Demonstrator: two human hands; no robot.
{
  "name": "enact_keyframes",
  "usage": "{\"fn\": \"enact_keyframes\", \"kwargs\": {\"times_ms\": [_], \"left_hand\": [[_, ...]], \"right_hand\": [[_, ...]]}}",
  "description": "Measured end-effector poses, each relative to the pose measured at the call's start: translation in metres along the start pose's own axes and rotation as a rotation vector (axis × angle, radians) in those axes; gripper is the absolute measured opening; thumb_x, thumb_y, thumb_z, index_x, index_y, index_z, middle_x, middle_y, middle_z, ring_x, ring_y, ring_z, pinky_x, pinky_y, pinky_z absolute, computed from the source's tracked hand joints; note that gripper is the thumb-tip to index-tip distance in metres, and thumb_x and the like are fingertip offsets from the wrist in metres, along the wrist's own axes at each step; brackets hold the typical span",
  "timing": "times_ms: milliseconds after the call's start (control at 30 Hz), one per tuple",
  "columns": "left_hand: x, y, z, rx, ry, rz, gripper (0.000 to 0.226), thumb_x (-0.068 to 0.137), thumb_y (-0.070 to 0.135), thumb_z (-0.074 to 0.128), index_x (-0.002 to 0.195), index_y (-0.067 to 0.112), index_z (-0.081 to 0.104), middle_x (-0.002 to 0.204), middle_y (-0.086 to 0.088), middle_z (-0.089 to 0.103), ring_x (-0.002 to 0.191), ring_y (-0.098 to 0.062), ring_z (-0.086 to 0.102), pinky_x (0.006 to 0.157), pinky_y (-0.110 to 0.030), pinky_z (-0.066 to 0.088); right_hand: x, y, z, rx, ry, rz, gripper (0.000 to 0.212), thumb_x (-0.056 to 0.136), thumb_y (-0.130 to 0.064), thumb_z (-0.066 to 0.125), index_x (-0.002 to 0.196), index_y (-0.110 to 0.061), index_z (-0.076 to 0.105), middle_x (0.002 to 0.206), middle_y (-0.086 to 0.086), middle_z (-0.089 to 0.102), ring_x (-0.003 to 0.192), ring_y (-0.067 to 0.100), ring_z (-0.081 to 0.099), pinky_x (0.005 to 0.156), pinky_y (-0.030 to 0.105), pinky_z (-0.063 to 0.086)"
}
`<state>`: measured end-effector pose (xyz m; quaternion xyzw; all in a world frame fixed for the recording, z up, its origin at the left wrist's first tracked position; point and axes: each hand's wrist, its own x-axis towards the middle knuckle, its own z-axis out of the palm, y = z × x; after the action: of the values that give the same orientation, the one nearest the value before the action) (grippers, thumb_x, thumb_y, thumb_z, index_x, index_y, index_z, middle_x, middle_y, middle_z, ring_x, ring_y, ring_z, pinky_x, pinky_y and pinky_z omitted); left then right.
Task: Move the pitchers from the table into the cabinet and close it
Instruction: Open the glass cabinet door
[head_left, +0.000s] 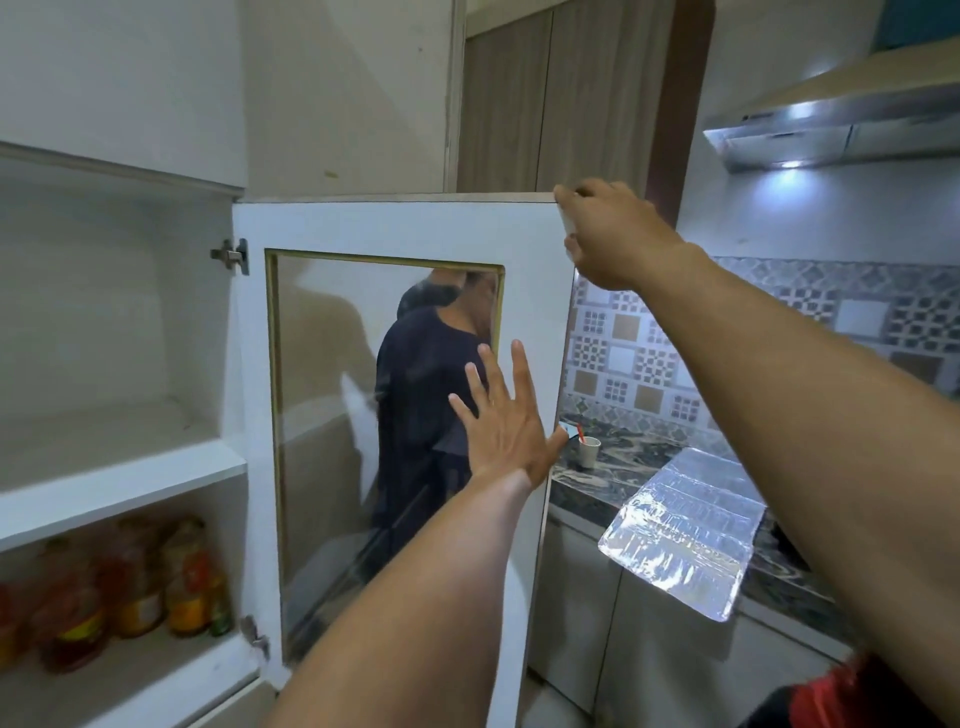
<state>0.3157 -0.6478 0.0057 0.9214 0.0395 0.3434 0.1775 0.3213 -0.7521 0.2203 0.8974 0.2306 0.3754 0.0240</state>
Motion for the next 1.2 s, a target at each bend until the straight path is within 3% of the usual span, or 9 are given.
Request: {"fn": "enact_keyframes", "kwargs": {"times_ms": [333,467,533,600,767,867,967,1100,1200], "left_hand": [[0.018,0.004,0.016,0.042,-0.019,-0.006,0.113,0.082,0.074,0.048,0.15,0.025,-0.028,0.16,-0.017,-0.026,0.148,-0.044,-0.012,0.115,-0.064,0.006],[0.019,-0.01,0.001,0.057,-0.002,0.047,0.098,0.081,0.083,0.02,0.153,0.03,-0.018,0.164,-0.011,-0.014,0.15,-0.037,-0.006,0.117,-0.06,0.005],[0.021,-0.026,-0.014,0.076,0.03,0.062,0.09,0.086,0.079,0.018,0.154,0.03,-0.016,0.164,-0.01,-0.012,0.151,-0.034,-0.006,0.118,-0.058,0.003],[0.025,-0.048,-0.032,0.123,0.07,0.065,0.083,0.092,0.071,0.02,0.155,0.028,-0.014,0.165,-0.011,-0.009,0.151,-0.033,-0.003,0.118,-0.056,0.003],[0.02,-0.136,-0.108,0.328,0.157,-0.027,0.074,0.097,0.061,0.02,0.155,0.028,-0.012,0.164,-0.01,-0.011,0.151,-0.032,-0.007,0.12,-0.056,0.004],[0.004,-0.185,-0.155,0.451,0.184,-0.098,0.073,0.098,0.058,0.024,0.157,0.027,-0.005,0.165,-0.014,-0.003,0.151,-0.035,0.002,0.119,-0.058,0.008],[-0.024,-0.231,-0.201,0.574,0.202,-0.204,0.072,0.098,0.055,0.027,0.157,0.024,0.0,0.164,-0.016,0.002,0.15,-0.036,0.006,0.118,-0.059,0.011],[-0.082,-0.285,-0.266,0.723,0.233,-0.357,0.071,0.098,0.053,0.029,0.157,0.023,0.002,0.164,-0.018,0.005,0.15,-0.037,0.008,0.118,-0.058,0.013],[-0.128,-0.319,-0.309,0.805,0.239,-0.476,0.07,0.099,0.053,0.028,0.157,0.023,0.002,0.164,-0.017,0.005,0.15,-0.035,0.006,0.119,-0.057,0.011]], "right_hand": [[0.011,0.013,0.011,0.024,-0.039,0.017,0.063,0.097,-0.011,0.054,0.156,-0.011,0.03,0.152,0.015,0.042,0.137,0.039,0.039,0.109,0.055,0.039],[0.013,0.0,0.007,0.012,-0.003,0.032,0.062,0.093,-0.016,0.055,0.152,-0.011,0.036,0.157,0.017,0.035,0.15,0.037,0.021,0.12,0.062,0.019],[0.016,-0.014,0.005,0.017,0.062,-0.011,0.063,0.094,-0.018,0.053,0.154,-0.011,0.033,0.164,0.016,0.024,0.154,0.035,0.01,0.122,0.062,0.01],[0.02,-0.033,0.005,0.041,0.11,-0.067,0.063,0.094,-0.02,0.051,0.154,-0.01,0.033,0.164,0.017,0.022,0.155,0.035,0.008,0.123,0.061,0.01],[0.033,-0.114,0.022,0.217,0.131,-0.19,0.062,0.093,-0.023,0.049,0.152,-0.011,0.034,0.16,0.015,0.03,0.151,0.033,0.018,0.12,0.059,0.017],[0.036,-0.166,0.037,0.319,0.085,-0.241,0.066,0.094,-0.021,0.047,0.156,-0.013,0.028,0.163,0.016,0.025,0.152,0.034,0.017,0.121,0.057,0.017],[0.038,-0.228,0.044,0.438,0.041,-0.322,0.065,0.095,-0.024,0.045,0.157,-0.013,0.026,0.162,0.017,0.025,0.152,0.033,0.016,0.121,0.057,0.015],[0.033,-0.326,0.039,0.569,0.039,-0.468,0.066,0.095,-0.033,0.045,0.156,-0.013,0.028,0.156,0.018,0.033,0.149,0.033,0.024,0.118,0.058,0.023],[0.018,-0.396,0.032,0.69,-0.003,-0.564,0.067,0.097,-0.035,0.046,0.158,-0.015,0.024,0.162,0.018,0.025,0.152,0.032,0.02,0.12,0.057,0.018]]}}
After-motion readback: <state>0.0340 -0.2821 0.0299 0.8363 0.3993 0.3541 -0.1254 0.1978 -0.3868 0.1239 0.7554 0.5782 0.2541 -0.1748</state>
